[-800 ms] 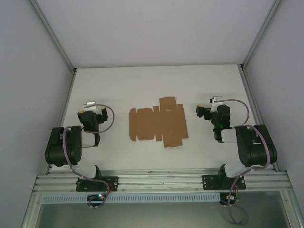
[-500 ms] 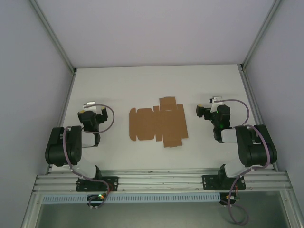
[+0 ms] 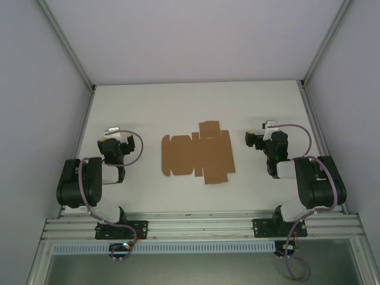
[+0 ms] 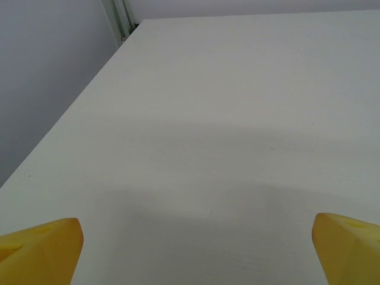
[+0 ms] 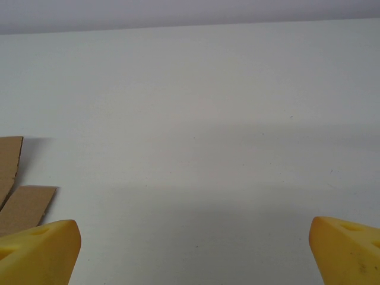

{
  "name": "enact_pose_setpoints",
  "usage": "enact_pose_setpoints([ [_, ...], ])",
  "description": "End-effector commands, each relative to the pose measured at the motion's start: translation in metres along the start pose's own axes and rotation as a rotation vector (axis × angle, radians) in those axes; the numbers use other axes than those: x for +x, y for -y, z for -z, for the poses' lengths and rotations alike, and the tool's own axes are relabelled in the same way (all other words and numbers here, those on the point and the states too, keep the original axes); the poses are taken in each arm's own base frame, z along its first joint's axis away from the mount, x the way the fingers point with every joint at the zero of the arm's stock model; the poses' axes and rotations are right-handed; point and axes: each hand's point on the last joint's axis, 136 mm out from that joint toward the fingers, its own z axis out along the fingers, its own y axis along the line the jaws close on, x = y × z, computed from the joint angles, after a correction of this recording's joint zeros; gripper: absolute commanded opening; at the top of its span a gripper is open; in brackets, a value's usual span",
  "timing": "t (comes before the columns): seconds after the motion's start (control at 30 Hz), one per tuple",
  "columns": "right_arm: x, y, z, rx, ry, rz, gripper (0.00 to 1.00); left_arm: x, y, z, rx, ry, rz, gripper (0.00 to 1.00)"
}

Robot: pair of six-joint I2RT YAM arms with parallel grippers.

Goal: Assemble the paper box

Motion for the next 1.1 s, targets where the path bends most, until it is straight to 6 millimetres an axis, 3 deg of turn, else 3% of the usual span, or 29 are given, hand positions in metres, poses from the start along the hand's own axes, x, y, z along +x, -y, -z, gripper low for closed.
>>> enact_pose_setpoints([
  [0.0, -0.012, 0.000, -0.002, -0.008, 0.036, -0.001, 1.00, -0.018, 0.004, -0.001, 0.020, 0.042, 0.002, 1.00],
  [0.23, -0.014, -0.001, 0.000, -0.010, 0.048, 0.000, 1.00, -0.020, 0.009, -0.002, 0.038, 0.040, -0.014, 1.00],
  [0.33, -0.028, -0.010, 0.007, -0.055, 0.039, 0.026, 1.00, -0.031, 0.006, 0.001, 0.009, 0.026, -0.017, 1.00],
  [0.47, -0.060, -0.017, 0.020, -0.055, -0.002, 0.025, 1.00, -0.060, 0.006, 0.017, -0.052, 0.010, -0.050, 1.00],
  [0.53, -0.072, -0.025, 0.027, -0.074, -0.025, -0.046, 1.00, -0.071, 0.016, 0.027, 0.003, -0.035, 0.030, 1.00],
  [0.63, -0.076, -0.037, 0.034, -0.085, -0.140, -0.206, 1.00, -0.081, 0.047, 0.041, 0.159, -0.116, 0.132, 1.00],
  [0.77, -0.059, -0.093, 0.040, -0.181, -0.300, -0.221, 0.97, -0.056, 0.083, 0.054, 0.256, -0.301, 0.219, 1.00],
  [0.9, -0.023, -0.155, 0.040, -0.259, -0.514, -0.187, 0.83, -0.031, 0.118, 0.058, 0.330, -0.449, 0.253, 1.00],
  [1.0, 0.006, -0.180, 0.030, -0.261, -0.644, -0.217, 0.69, -0.017, 0.143, 0.058, 0.422, -0.546, 0.312, 1.00],
  [1.07, 0.022, -0.185, 0.021, -0.242, -0.701, -0.231, 0.64, -0.010, 0.152, 0.057, 0.457, -0.582, 0.346, 1.00],
])
